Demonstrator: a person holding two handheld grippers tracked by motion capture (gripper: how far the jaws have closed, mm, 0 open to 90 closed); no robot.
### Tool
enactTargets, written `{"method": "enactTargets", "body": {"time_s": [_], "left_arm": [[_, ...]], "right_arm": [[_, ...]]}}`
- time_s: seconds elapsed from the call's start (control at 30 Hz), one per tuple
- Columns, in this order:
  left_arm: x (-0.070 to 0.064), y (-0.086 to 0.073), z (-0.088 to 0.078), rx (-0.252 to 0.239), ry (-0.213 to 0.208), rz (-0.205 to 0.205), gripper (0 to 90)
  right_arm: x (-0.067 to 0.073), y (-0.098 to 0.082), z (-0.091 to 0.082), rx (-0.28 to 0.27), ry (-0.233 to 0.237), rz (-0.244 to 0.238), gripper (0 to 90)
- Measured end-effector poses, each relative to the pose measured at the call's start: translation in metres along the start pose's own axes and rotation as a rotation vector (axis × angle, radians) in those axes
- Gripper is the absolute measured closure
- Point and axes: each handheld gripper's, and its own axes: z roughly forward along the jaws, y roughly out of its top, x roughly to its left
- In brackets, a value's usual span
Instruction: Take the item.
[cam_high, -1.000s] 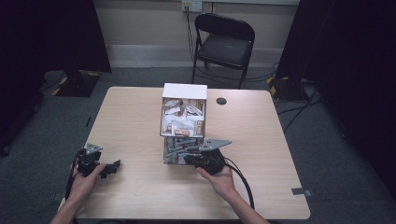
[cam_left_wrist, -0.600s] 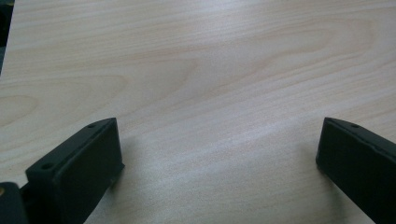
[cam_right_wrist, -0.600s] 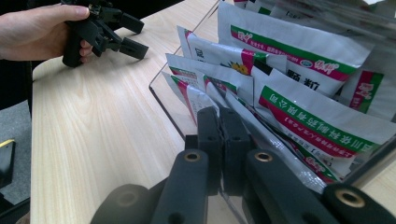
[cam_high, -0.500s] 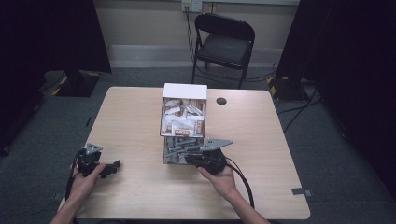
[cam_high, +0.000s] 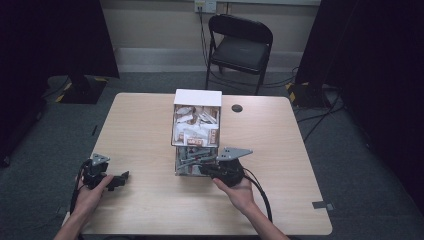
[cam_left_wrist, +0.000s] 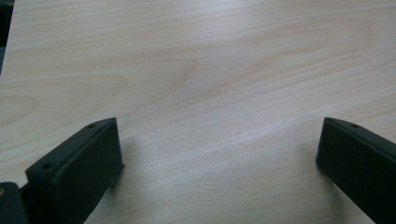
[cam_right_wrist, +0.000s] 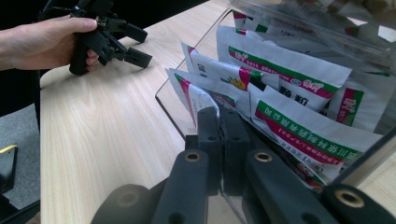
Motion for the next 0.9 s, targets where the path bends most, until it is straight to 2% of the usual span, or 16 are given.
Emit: {"method": "enactTargets", "body": {"time_s": [0.9], "left_arm": [[0.0, 0.0, 0.0, 0.0, 0.0, 0.0, 0.0]], "right_arm": [[0.006, 0.009, -0.012, -0.044, 0.016, -0.001, 89.2]]}}
